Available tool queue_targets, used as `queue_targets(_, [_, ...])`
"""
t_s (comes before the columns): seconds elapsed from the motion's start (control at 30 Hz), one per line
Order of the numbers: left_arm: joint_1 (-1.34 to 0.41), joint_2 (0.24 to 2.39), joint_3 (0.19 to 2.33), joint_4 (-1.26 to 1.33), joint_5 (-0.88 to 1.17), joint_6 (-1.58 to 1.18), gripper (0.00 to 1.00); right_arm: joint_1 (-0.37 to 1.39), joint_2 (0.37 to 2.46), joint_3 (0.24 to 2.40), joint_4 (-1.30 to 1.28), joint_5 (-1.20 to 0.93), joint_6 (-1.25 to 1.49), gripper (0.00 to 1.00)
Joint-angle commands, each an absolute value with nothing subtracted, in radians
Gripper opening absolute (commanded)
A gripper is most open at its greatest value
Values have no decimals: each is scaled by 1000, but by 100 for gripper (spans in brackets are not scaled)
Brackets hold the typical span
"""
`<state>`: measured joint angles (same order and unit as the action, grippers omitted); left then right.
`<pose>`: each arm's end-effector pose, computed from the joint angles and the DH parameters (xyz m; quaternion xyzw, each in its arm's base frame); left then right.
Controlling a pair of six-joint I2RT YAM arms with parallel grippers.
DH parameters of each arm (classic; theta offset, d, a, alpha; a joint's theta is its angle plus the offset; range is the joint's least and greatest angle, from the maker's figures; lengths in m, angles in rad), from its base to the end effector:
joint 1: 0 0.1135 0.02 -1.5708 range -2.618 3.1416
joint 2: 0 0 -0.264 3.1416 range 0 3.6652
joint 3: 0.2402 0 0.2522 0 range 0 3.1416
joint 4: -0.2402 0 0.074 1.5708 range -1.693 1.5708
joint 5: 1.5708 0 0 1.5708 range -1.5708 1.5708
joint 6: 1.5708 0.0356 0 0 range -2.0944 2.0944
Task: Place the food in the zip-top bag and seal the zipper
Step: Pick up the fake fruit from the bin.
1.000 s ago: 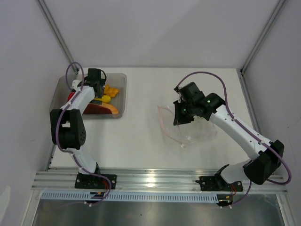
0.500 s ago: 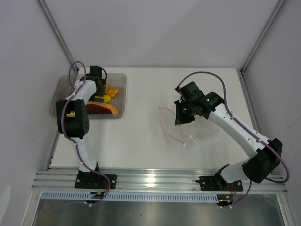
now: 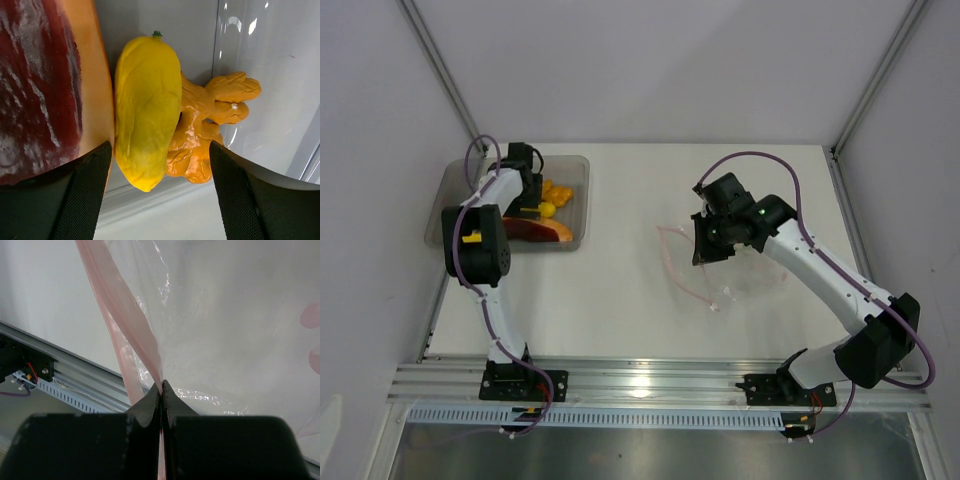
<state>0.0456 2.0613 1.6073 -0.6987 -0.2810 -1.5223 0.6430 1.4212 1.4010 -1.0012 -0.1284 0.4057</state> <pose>0.4339 0.0297 0.1940 -0.7045 0.6654 -0.0370 0.2442 0.2244 0.1738 0.3364 -0.1310 0.9517 0.1890 0.2034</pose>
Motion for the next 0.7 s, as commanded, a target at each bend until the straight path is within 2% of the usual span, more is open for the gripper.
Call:
queue_targets(0.0, [55,2100,1650,-713,-229,-1554,80,637,1428,1425,-997,-120,388,0])
queue_targets(0.1, [55,2114,1657,-719,-230,-1562,78,637,1430,1417,-996,-117,390,0])
queue_targets(0.17, [57,2118,1657,-713,-229,-1559,72,634,1430,1414,-996,-115,391,0])
queue_targets(0.67, [71,2120,1618,-692,-195,-1520,22,634,1433,1420,-989,-120,403,0])
